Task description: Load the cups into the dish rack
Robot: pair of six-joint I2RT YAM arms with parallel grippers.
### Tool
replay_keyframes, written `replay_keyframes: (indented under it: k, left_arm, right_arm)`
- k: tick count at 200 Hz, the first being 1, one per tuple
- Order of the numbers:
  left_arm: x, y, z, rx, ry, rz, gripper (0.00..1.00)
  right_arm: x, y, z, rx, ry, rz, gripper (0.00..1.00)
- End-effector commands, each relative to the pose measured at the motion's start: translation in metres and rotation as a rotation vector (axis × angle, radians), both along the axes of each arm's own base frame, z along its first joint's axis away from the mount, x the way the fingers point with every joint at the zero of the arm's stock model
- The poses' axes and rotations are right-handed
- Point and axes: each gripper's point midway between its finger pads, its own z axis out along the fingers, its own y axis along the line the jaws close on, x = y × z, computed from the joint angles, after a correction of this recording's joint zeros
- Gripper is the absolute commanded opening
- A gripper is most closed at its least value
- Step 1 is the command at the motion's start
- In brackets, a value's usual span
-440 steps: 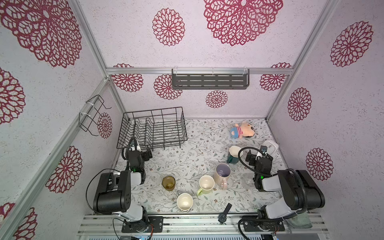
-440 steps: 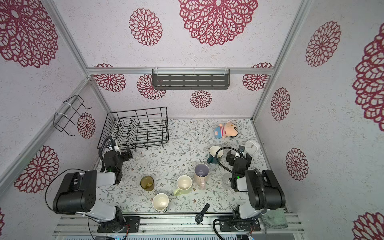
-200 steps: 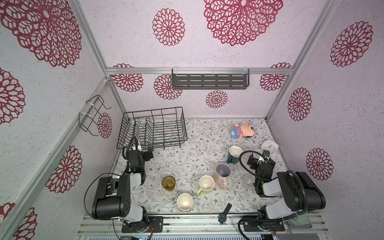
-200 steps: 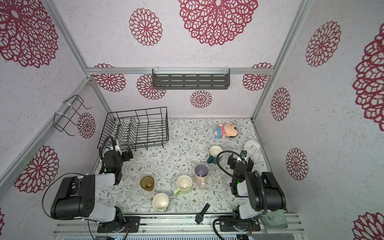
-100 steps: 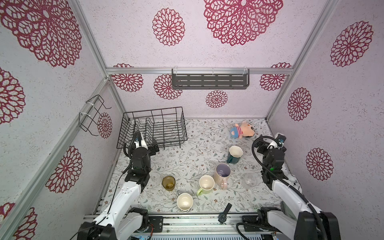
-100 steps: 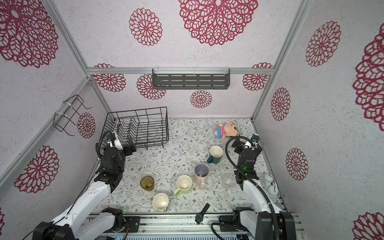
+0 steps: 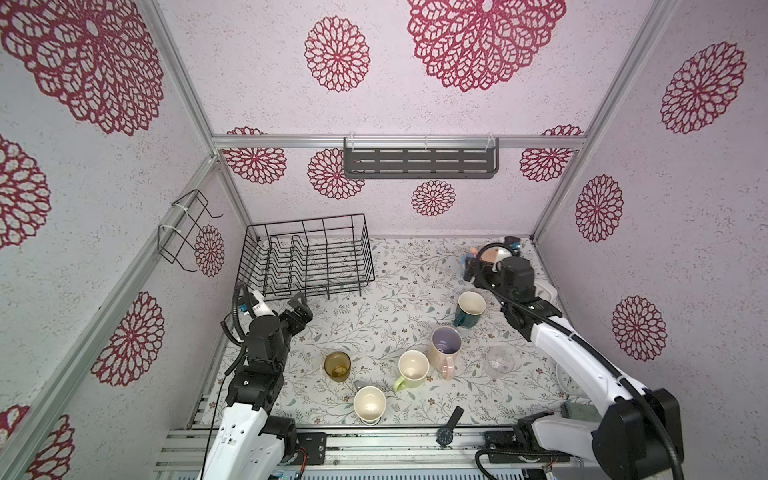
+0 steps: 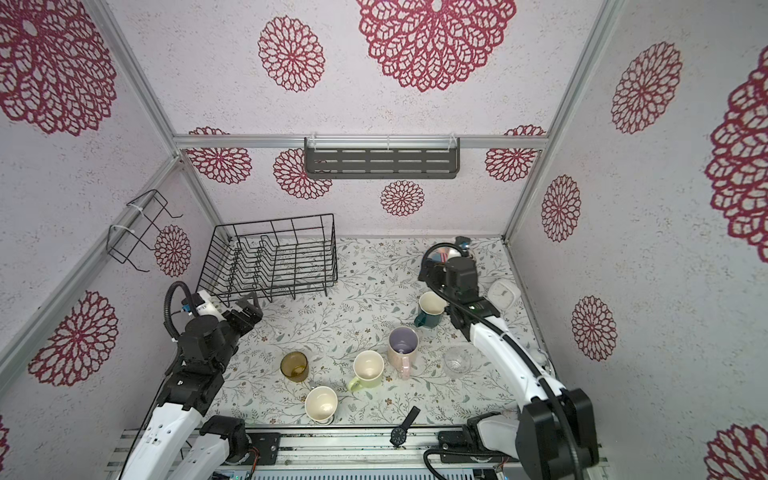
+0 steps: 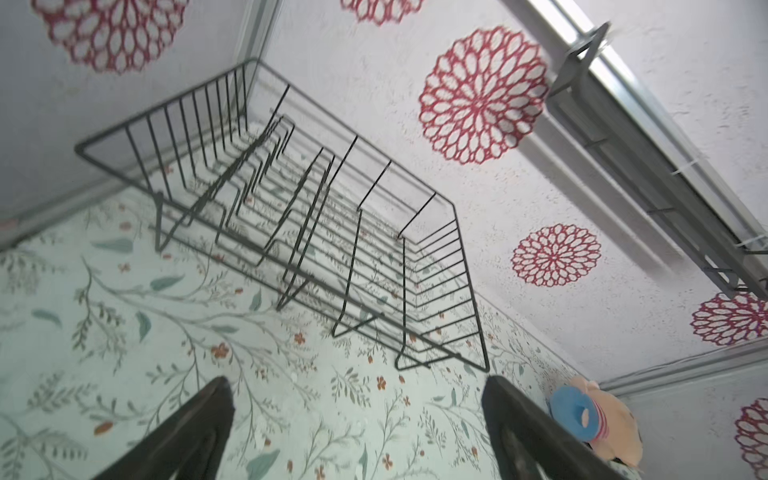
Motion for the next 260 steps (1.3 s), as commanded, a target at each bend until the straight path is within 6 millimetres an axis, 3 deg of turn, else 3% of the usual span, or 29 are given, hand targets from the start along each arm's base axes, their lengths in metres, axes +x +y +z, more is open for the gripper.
replay_keyframes:
  k: [1, 27, 52, 72, 95, 122, 146, 168, 186, 244, 260]
  left_arm:
    - [-0.007, -0.026, -0.006, -0.177, 0.071, -0.125, 0.97]
    - [-0.01, -0.027, 0.003, -0.134, 0.156, -0.149, 0.97]
    - [-0.011, -0.023, 0.005, -0.072, 0.227, -0.145, 0.97]
    - [-0.006, -0.024, 0.001, 0.017, 0.288, -0.193, 0.97]
    - [-0.004, -0.014, -0.016, 0.093, 0.446, -0.18, 0.97]
    - [0.006, -0.021, -0.031, 0.138, 0.57, -0.267, 0.97]
    - [0.009, -0.018, -0.057, 0.137, 0.687, -0.269, 0.97]
    - [0.012, -0.029, -0.065, 0.076, 0.718, -0.328, 0.97]
    - [0.013, -0.031, -0.07, 0.056, 0.721, -0.328, 0.97]
    - [0.015, -0.024, -0.048, 0.018, 0.584, -0.247, 0.97]
    - [0.018, -0.027, -0.041, -0.006, 0.532, -0.245, 0.97]
  right_arm:
    - [0.004, 0.055, -0.004, -0.016, 0.053, 0.079, 0.99]
    - [0.015, 0.125, -0.006, -0.04, 0.058, 0.186, 0.96]
    - [0.024, 0.178, -0.017, -0.045, 0.101, 0.26, 0.92]
    - [0.028, 0.208, -0.027, -0.017, 0.162, 0.302, 0.89]
    - [0.034, 0.239, -0.042, 0.044, 0.22, 0.373, 0.8]
    - [0.042, 0.264, -0.065, 0.089, 0.295, 0.418, 0.67]
    - [0.052, 0.277, -0.078, 0.089, 0.331, 0.422, 0.63]
    - [0.061, 0.284, -0.088, 0.072, 0.361, 0.415, 0.56]
    - [0.067, 0.285, -0.09, 0.071, 0.36, 0.393, 0.43]
    - [0.07, 0.27, -0.101, -0.005, 0.379, 0.342, 0.09]
    - [0.068, 0.261, -0.1, -0.037, 0.385, 0.319, 0.07]
